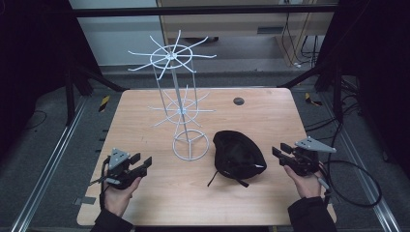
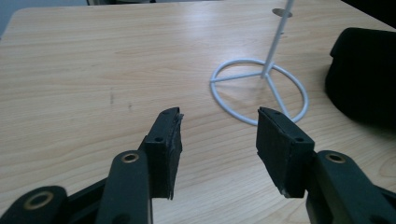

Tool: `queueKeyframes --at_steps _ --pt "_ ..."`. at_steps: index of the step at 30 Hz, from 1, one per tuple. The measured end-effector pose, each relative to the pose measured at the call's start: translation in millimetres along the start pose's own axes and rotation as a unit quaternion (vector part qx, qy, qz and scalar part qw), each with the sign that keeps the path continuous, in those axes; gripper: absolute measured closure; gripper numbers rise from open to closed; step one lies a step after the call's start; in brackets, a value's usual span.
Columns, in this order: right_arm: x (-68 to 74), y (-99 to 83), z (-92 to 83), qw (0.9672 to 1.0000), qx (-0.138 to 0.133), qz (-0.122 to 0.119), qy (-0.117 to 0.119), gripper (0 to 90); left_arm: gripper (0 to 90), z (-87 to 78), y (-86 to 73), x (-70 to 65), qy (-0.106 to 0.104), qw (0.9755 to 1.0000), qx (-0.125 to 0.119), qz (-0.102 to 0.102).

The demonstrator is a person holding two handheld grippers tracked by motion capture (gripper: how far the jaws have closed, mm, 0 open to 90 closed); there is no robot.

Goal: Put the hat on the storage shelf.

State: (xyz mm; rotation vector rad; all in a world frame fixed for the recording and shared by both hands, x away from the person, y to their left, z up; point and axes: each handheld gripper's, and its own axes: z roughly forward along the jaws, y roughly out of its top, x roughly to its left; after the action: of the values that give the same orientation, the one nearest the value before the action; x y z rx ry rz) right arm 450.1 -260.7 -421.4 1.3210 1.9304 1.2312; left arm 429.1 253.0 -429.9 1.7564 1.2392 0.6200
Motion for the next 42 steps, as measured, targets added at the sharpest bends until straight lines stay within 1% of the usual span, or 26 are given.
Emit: queueKeyframes --at_steps 2,7,10,13,16,18,22,23,24,26,28,30,31,33,34,36,39,42 --pt "1.5 1.5 2.2 1.0 0.003 -0.002 0.002 59.9 49.0 4.5 4.0 -9.2 -0.011 0.9999 0.002 0.003" --pt "8.2 3.6 14.9 0.9998 0.018 -0.009 0.005 60.3 45.5 17.7 13.8 -36.1 -0.033 0.9992 0.004 0.02" --pt "10.4 -0.5 24.5 0.9995 0.031 -0.008 0.007 60.1 42.9 24.2 20.3 -53.4 -0.044 0.9984 0.003 0.035" --pt "11.4 -2.7 27.7 0.9993 0.037 -0.008 0.007 59.5 42.1 28.7 27.5 -68.9 -0.056 0.9973 0.0 0.048" --pt "11.6 -5.5 30.3 0.9991 0.042 -0.006 0.008 57.9 40.7 33.3 34.7 -82.9 -0.069 0.9961 -0.002 0.055" --pt "11.4 -8.6 31.7 0.9989 0.047 -0.007 0.005 55.7 40.1 35.5 37.7 -89.1 -0.075 0.9954 -0.002 0.06" --pt "11.0 -11.5 33.2 0.9986 0.053 -0.007 0.002 54.4 39.4 40.8 41.9 -101.7 -0.088 0.9939 -0.004 0.067" --pt "10.9 -12.0 33.4 0.9984 0.056 -0.003 0.004 54.3 39.3 42.0 42.2 -104.4 -0.091 0.9937 -0.007 0.064" --pt "10.3 -12.8 34.1 0.9984 0.056 -0.004 0.003 54.3 39.2 44.0 42.5 -108.3 -0.096 0.9933 -0.008 0.064" --pt "10.2 -14.2 35.0 0.9982 0.06 0.002 0.005 54.2 38.6 48.2 43.2 -114.6 -0.102 0.9926 -0.004 0.066" --pt "10.2 -15.5 35.8 0.998 0.062 0.001 0.006 54.4 37.7 52.8 44.1 -121.9 -0.109 0.9919 -0.001 0.065" --pt "10.6 -16.7 36.6 0.9979 0.065 -0.002 0.006 54.6 36.5 57.4 45.3 -129.3 -0.115 0.9909 0.003 0.07" --pt "10.9 -17.2 36.9 0.9978 0.066 0.0 0.008 54.8 35.8 59.7 45.8 -133.2 -0.117 0.9905 0.004 0.072" --pt "11.4 -18.7 37.9 0.9975 0.07 0.001 0.008 55.2 34.5 64.0 47.2 -141.2 -0.12 0.9899 0.005 0.076" --pt "11.1 -19.3 38.6 0.9974 0.071 -0.003 0.009 55.3 33.9 66.0 48.3 -145.0 -0.121 0.9895 0.006 0.078" --pt "11.2 -20.5 39.1 0.9972 0.074 -0.003 0.009 55.6 32.8 70.0 51.1 -153.2 -0.123 0.989 0.004 0.082" --pt "12.1 -22.1 38.9 0.997 0.076 0.0 0.012 56.2 31.7 74.9 55.6 -161.4 -0.122 0.9885 0.002 0.089" --pt "13.8 -23.8 39.8 0.9965 0.082 -0.002 0.015 57.0 31.0 82.2 59.7 -167.4 -0.121 0.989 0.002 0.084"
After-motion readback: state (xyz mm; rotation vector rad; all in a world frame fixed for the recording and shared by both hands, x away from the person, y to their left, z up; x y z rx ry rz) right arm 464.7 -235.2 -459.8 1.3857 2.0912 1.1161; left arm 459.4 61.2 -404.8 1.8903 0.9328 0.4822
